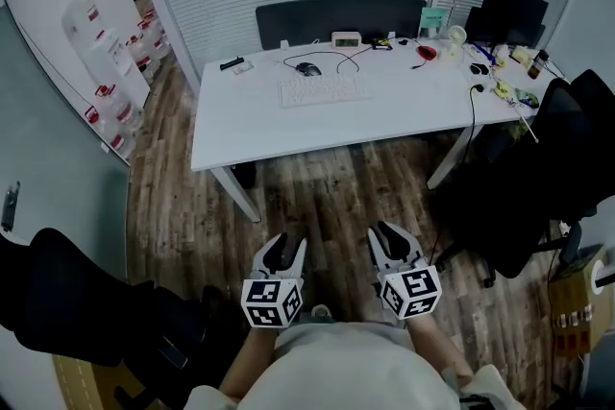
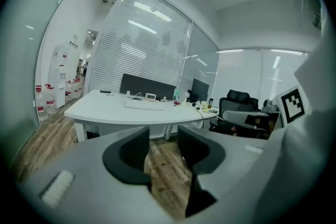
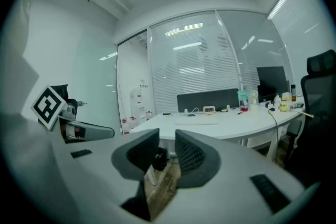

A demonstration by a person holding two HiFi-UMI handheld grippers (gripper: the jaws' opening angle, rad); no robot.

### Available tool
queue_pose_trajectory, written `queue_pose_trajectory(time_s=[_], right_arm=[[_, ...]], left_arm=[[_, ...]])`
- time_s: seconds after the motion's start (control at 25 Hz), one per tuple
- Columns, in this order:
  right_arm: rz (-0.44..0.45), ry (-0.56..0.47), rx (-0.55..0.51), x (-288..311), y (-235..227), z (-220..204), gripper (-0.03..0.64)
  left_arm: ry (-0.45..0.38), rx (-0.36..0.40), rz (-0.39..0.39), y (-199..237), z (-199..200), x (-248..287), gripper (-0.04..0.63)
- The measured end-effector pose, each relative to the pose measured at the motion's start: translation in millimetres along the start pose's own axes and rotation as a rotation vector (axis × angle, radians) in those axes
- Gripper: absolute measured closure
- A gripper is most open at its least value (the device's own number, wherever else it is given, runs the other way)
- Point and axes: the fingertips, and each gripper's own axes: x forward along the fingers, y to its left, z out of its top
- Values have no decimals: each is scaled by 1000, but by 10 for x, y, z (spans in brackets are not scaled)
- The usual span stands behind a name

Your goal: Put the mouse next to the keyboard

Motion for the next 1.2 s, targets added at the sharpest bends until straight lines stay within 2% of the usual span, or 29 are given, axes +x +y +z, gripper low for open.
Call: queue_pose_trajectory(time_s=[0.16, 0.36, 0.64, 0.92, 1.2], right_arm=[[24, -16, 48, 104, 81, 25, 386], [41, -14, 63, 228, 159, 10, 304], [51, 4, 55, 346, 211, 1, 259], [18, 12, 71, 398, 67, 9, 255], [23, 12, 77, 715, -102, 34, 255]], left_arm=[[5, -3, -4, 133, 13, 0, 387], [4, 10, 18, 293, 45, 9, 357], [4, 21, 21, 435, 102, 87, 304], [1, 6, 3, 449, 158, 264, 301], [12, 3, 3, 539, 219, 568, 302]])
